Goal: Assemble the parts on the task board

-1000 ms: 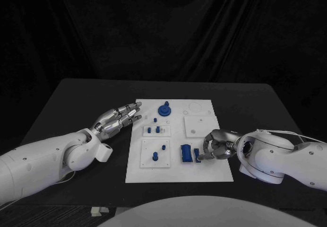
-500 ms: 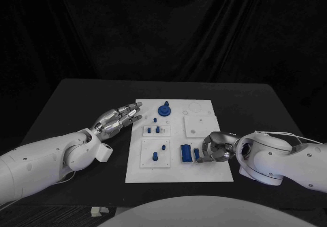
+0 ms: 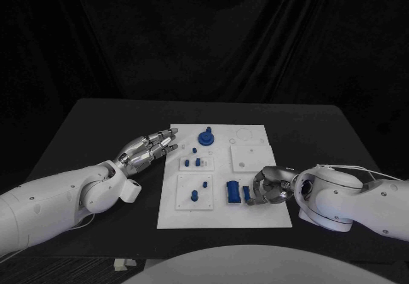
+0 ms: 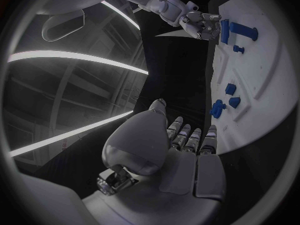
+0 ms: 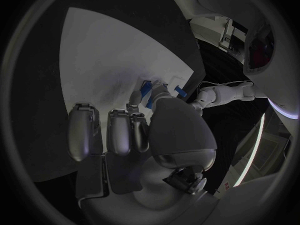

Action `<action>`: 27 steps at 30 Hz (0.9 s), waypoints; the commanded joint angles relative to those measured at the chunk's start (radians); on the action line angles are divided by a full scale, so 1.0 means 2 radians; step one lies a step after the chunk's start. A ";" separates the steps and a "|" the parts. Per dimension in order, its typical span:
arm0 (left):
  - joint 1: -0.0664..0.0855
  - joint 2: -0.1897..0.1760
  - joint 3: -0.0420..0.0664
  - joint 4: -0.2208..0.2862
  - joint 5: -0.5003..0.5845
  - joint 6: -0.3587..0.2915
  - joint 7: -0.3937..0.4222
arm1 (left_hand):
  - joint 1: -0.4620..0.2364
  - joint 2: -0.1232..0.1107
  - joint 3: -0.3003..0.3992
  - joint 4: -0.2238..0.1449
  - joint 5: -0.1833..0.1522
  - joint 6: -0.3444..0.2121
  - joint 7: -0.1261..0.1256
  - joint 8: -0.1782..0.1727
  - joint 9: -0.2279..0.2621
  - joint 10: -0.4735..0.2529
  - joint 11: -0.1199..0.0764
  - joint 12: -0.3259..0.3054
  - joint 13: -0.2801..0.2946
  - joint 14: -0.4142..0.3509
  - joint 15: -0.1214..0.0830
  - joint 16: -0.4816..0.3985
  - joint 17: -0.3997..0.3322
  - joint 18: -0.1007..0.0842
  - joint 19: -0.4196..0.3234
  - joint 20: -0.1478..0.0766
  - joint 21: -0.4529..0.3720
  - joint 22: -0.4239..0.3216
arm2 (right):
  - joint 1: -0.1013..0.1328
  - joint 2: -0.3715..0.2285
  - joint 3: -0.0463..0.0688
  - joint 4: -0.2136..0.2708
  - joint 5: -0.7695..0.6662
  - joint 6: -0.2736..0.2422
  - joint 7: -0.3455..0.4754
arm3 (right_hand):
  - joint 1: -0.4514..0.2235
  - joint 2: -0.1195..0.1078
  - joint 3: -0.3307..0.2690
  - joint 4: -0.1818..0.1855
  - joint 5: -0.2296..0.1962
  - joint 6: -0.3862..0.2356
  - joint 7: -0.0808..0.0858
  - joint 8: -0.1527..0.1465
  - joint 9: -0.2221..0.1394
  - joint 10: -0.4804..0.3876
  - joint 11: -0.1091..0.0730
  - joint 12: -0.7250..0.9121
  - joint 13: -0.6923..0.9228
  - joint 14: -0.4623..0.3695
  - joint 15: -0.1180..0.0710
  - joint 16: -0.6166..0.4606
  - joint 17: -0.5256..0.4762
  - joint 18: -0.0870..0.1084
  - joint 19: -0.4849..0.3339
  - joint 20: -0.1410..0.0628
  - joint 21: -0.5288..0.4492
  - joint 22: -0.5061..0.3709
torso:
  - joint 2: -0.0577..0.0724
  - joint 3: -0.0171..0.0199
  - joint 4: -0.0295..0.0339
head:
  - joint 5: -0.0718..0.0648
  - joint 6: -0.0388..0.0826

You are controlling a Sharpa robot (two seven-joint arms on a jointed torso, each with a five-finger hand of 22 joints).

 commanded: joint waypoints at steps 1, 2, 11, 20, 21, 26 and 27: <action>-0.001 0.001 0.000 0.001 0.003 0.006 0.005 | 0.005 0.001 0.000 -0.004 0.002 0.000 0.002 0.000 0.000 0.000 0.005 0.002 0.001 0.000 0.004 -0.002 -0.001 0.009 0.000 0.005 0.003 0.000 | -0.002 0.001 0.000 -0.001 -0.004 -0.001 -0.007 | 0.005 0.000 0.003 -0.001 0.000 -0.001 -0.004 0.003 0.001 0.053 -0.003 0.001 0.132 0.032 -0.003 0.000 0.017 0.003 0.014 -0.004 -0.001 0.101 | 0.001 -0.0002 -0.0002 | 0.000 0.000; -0.001 0.001 0.000 0.001 0.003 0.006 0.005 | 0.005 0.001 0.000 -0.004 0.002 0.000 0.002 0.000 0.000 0.000 0.005 0.002 0.001 0.000 0.004 -0.002 -0.001 0.009 0.000 0.005 0.003 0.000 | -0.002 0.001 0.000 -0.002 -0.004 -0.001 -0.008 | 0.005 0.000 0.003 -0.001 0.000 -0.001 -0.004 0.003 0.001 0.053 -0.003 0.001 0.132 0.032 -0.003 0.000 0.017 0.003 0.014 -0.004 -0.001 0.101 | 0.001 -0.0002 -0.0002 | 0.000 0.000; -0.001 0.002 0.000 0.001 0.003 0.007 0.004 | 0.005 0.001 0.000 -0.004 0.003 0.000 0.002 0.000 0.000 0.000 0.005 0.002 0.001 0.000 0.004 -0.002 -0.001 0.009 0.000 0.005 0.003 0.000 | -0.002 0.004 0.000 -0.007 -0.004 -0.009 -0.010 | 0.008 0.002 0.004 -0.002 -0.001 0.002 -0.005 0.006 0.003 0.053 -0.003 0.001 0.132 0.032 -0.004 0.000 0.017 0.003 0.015 -0.004 -0.001 0.101 | 0.001 -0.0002 -0.0003 | 0.001 0.000; -0.001 0.002 0.000 0.001 0.003 0.007 0.004 | 0.006 0.001 0.001 -0.005 0.003 0.000 0.002 -0.001 0.000 0.000 0.005 0.002 0.001 0.000 0.004 -0.002 -0.001 0.009 0.000 0.005 0.003 -0.001 | -0.003 0.007 0.000 -0.011 -0.004 -0.016 -0.013 | 0.008 0.008 0.004 0.001 -0.001 0.006 -0.006 0.009 0.006 0.053 -0.004 0.001 0.132 0.033 -0.004 0.000 0.017 0.003 0.015 -0.005 0.000 0.101 | 0.001 -0.0003 -0.0001 | 0.001 0.000; -0.001 0.002 0.000 0.001 0.003 0.007 0.004 | 0.006 0.001 0.001 -0.005 0.003 0.000 0.002 -0.001 0.000 0.000 0.005 0.002 0.001 0.000 0.004 -0.002 -0.001 0.009 0.000 0.005 0.003 -0.001 | -0.003 0.007 0.000 -0.011 -0.004 -0.016 -0.014 | 0.008 0.008 0.004 0.001 -0.001 0.006 -0.006 0.009 0.006 0.053 -0.004 0.001 0.132 0.033 -0.004 0.000 0.017 0.003 0.015 -0.005 0.000 0.101 | 0.001 -0.0003 -0.0001 | 0.001 0.000; -0.001 0.003 0.000 0.001 0.003 0.007 0.004 | 0.007 0.002 0.002 -0.006 0.004 0.000 0.003 -0.001 0.000 0.000 0.006 0.002 0.001 0.000 0.005 -0.002 -0.001 0.009 0.000 0.005 0.003 -0.001 | -0.004 0.009 0.000 -0.015 -0.004 -0.012 -0.015 | 0.011 0.007 0.003 -0.001 -0.002 0.008 -0.007 0.011 0.008 0.053 -0.005 0.001 0.132 0.033 -0.005 0.000 0.017 0.003 0.015 -0.005 -0.001 0.101 | 0.000 -0.0001 0.0006 | 0.001 0.000; -0.001 0.003 0.000 0.001 0.003 0.007 0.004 | 0.007 0.002 0.002 -0.007 0.004 0.000 0.002 -0.001 0.000 0.000 0.006 0.002 0.001 0.000 0.005 -0.002 -0.001 0.009 0.000 0.005 0.003 0.000 | -0.004 0.010 0.000 -0.015 -0.004 -0.011 -0.015 | 0.014 0.006 0.003 -0.002 -0.002 0.009 -0.008 0.012 0.009 0.053 -0.006 0.001 0.132 0.033 -0.006 0.001 0.019 0.003 0.015 -0.006 -0.001 0.101 | 0.000 0.0000 0.0008 | 0.001 0.000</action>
